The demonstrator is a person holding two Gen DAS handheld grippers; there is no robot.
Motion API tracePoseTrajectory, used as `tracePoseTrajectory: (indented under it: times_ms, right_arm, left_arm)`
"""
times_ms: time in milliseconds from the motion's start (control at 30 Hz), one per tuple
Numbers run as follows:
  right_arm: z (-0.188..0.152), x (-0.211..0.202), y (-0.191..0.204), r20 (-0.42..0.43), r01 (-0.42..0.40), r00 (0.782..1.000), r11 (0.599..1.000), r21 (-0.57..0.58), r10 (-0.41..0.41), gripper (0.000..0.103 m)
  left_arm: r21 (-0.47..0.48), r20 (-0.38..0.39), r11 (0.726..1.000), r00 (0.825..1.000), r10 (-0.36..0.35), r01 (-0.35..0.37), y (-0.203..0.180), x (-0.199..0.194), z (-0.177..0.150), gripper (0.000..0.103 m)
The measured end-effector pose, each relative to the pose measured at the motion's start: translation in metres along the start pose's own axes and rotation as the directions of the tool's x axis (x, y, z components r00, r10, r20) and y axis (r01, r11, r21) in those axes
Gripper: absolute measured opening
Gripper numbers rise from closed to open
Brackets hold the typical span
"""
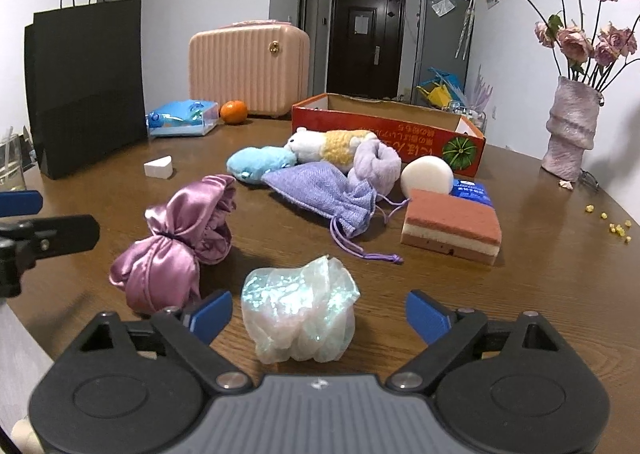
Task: Organize soft objects
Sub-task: 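Grasp the clear plastic bag with the right gripper while the left gripper grasps the pink satin pouch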
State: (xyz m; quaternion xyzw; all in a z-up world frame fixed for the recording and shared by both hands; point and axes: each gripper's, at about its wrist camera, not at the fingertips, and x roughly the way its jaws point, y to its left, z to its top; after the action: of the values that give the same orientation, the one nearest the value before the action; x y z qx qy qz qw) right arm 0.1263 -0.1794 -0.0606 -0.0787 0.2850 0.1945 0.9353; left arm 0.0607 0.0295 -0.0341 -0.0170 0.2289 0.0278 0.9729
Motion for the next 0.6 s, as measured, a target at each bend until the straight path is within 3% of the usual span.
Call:
tracePoseTrajectory:
  times_ms: [200,333,467,600]
  right_arm:
    - [-0.001,0.014,-0.003,-0.028,-0.020,0.999,1.000,0.011,0.020,0.077]
    - [-0.003,0.021,-0.005,-0.040,-0.044,0.998,0.999,0.019,0.045,0.049]
    - [-0.004,0.019,-0.008,-0.017,-0.065,0.998,0.998,0.028,0.065,0.041]
    - [-0.004,0.010,-0.012,0.029,-0.068,0.997,0.997,0.040,0.067,0.039]
  left_arm:
    - [-0.005,-0.018,1.000,1.000,-0.011,0.011,0.000,0.009,-0.001,0.103]
    - [-0.006,-0.025,1.000,1.000,-0.018,0.018,-0.001,0.013,0.000,0.103]
    - [-0.002,-0.032,1.000,0.999,-0.022,0.022,-0.002,0.015,-0.001,0.103]
    - [-0.001,-0.035,1.000,0.999,-0.029,0.029,-0.004,0.017,0.000,0.103]
